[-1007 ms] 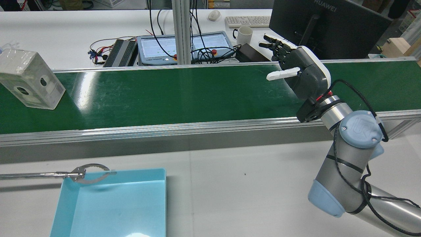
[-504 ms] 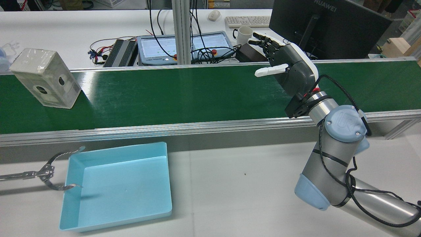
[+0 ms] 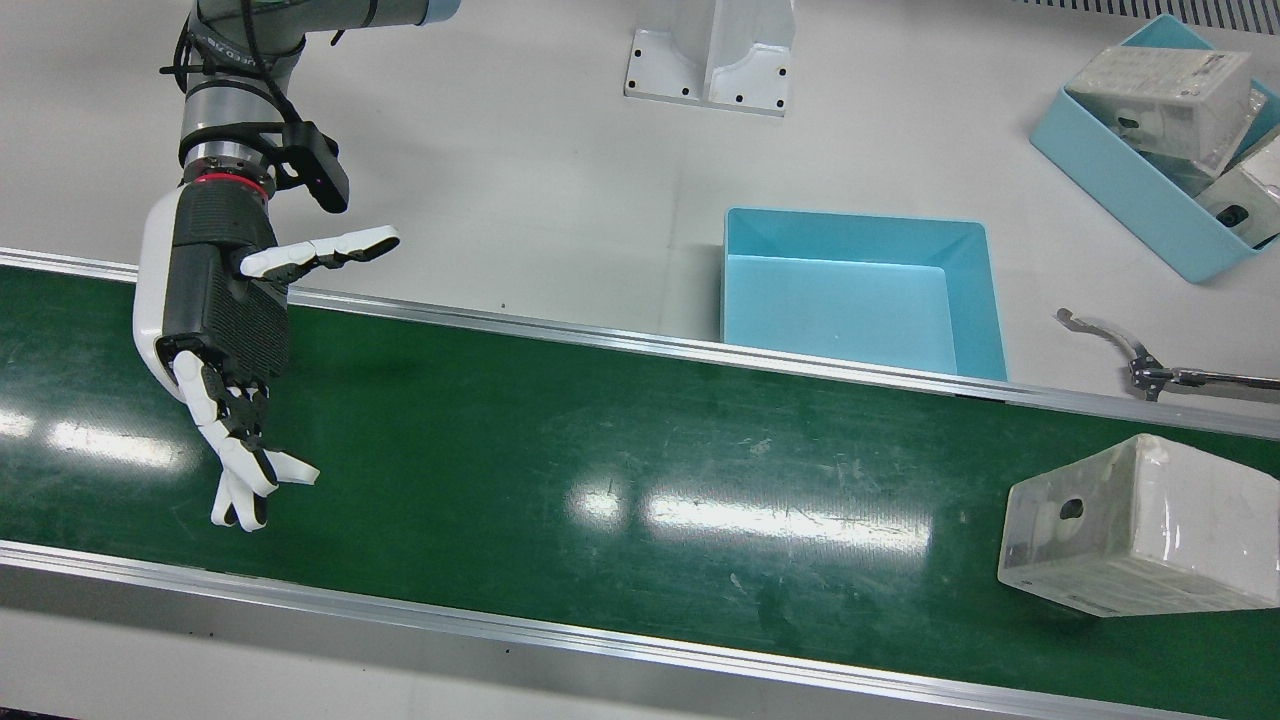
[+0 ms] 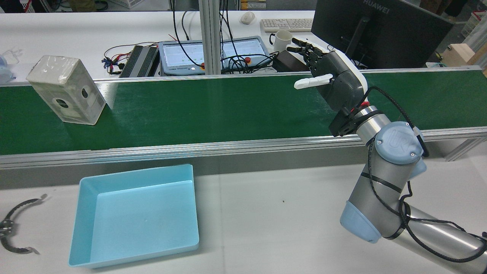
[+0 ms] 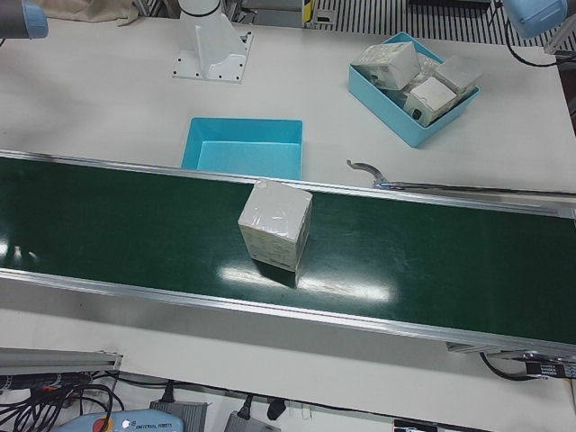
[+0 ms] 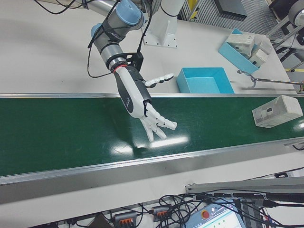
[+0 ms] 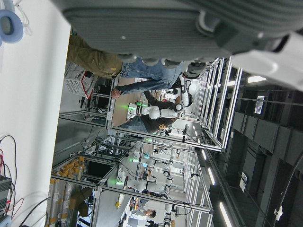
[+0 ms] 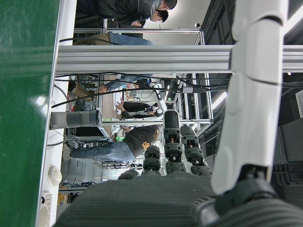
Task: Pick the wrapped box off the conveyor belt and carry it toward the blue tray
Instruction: 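Move the open right hand along the belt toward the approaching wrapped box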
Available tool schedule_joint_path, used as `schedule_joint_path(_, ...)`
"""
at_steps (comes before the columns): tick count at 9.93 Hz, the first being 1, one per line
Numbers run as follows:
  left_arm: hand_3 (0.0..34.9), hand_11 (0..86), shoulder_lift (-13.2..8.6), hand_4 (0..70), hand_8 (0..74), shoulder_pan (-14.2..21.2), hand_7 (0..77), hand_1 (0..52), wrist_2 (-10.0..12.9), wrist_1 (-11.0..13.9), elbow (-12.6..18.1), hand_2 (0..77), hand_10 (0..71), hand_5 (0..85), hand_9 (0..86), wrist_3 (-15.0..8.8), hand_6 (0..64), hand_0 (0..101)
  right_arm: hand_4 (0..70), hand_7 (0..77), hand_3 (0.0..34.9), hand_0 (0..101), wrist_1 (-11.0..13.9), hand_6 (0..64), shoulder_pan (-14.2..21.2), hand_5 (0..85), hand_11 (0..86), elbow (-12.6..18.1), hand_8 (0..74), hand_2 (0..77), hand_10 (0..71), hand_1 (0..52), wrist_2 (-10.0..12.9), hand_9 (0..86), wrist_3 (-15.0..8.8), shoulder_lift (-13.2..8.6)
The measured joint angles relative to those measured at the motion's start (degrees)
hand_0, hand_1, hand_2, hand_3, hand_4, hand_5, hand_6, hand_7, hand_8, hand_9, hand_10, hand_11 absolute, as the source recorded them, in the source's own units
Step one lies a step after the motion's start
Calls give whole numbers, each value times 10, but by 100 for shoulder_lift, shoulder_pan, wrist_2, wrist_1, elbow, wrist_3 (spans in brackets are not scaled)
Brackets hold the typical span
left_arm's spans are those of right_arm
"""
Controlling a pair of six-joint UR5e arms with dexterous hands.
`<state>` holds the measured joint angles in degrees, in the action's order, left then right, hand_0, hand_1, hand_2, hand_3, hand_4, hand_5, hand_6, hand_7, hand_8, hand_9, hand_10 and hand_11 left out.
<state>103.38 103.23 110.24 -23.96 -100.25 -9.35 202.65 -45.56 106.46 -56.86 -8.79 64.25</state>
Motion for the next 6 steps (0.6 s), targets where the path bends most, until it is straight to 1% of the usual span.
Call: schedule_joint_path(6,0,0,0,5,5,0,5,0,0,0,0,5,5,11,0,0,5,0,147,235,0,469,3,109,-8,115,16,76,71,49,0,109,5,104,5,4)
